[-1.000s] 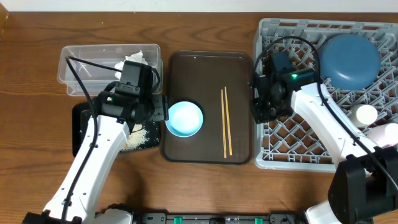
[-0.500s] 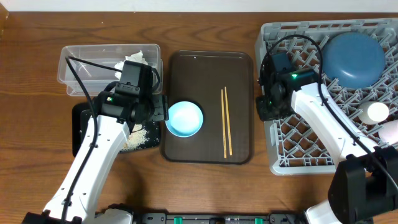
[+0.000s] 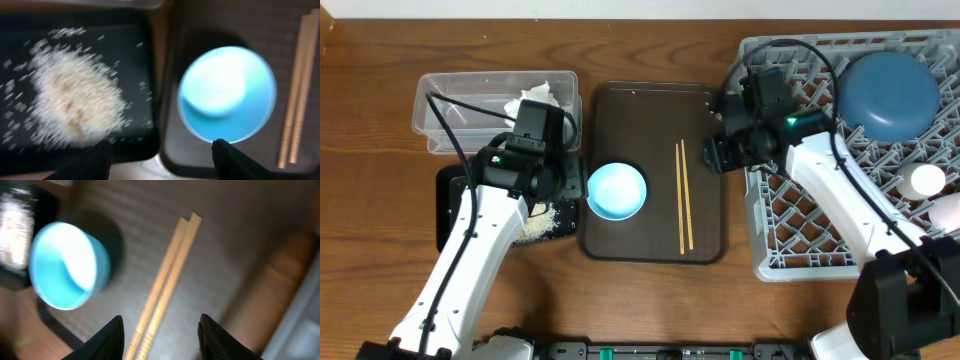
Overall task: Sort waste into correct bins and load items into the dishwasher rack
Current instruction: 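Grasp the light-blue bowl rim with the right gripper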
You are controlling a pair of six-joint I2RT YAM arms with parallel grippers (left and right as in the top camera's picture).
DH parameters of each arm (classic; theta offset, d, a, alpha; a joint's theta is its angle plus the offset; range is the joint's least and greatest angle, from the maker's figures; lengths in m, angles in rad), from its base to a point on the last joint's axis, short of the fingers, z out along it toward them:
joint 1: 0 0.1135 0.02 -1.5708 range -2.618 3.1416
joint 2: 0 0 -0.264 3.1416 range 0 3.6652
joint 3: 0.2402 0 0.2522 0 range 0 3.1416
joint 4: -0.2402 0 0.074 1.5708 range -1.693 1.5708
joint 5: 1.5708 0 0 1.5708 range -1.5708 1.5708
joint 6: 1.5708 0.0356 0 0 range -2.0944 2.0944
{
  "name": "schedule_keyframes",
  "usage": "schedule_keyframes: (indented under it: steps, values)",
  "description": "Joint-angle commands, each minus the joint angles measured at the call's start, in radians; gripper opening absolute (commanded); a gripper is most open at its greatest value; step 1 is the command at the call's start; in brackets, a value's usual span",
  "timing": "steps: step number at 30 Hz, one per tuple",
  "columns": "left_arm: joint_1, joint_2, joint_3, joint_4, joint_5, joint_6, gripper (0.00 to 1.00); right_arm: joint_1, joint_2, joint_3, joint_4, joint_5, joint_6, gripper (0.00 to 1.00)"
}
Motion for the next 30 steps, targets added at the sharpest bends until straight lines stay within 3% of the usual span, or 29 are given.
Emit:
schedule_keyframes:
  steps: [1, 9, 17, 20, 23, 27, 30]
  values:
    - [0.039, -0.004, 0.006, -0.024, -0.087, -0.061, 0.67, 0.077, -0.011, 0.021, 0.04, -0.071, 0.003, 0.49]
    - [0.258, -0.005, 0.006, -0.092, -0.063, -0.097, 0.67, 0.251, 0.04, 0.021, 0.145, 0.169, 0.123, 0.54]
    - [0.38, -0.005, 0.006, -0.118, -0.064, -0.097, 0.68, 0.329, 0.179, 0.021, 0.193, 0.292, 0.278, 0.51]
    - [0.382, -0.005, 0.006, -0.121, -0.064, -0.097, 0.68, 0.338, 0.228, 0.021, 0.209, 0.292, 0.305, 0.47]
    - [0.381, -0.005, 0.006, -0.121, -0.064, -0.097, 0.68, 0.346, 0.266, 0.021, 0.228, 0.292, 0.307, 0.33]
    - [0.381, -0.005, 0.006, -0.121, -0.064, -0.097, 0.68, 0.352, 0.298, 0.021, 0.236, 0.292, 0.307, 0.28]
    - [0.381, -0.005, 0.006, -0.123, -0.064, -0.097, 0.68, 0.352, 0.306, 0.021, 0.229, 0.292, 0.307, 0.17]
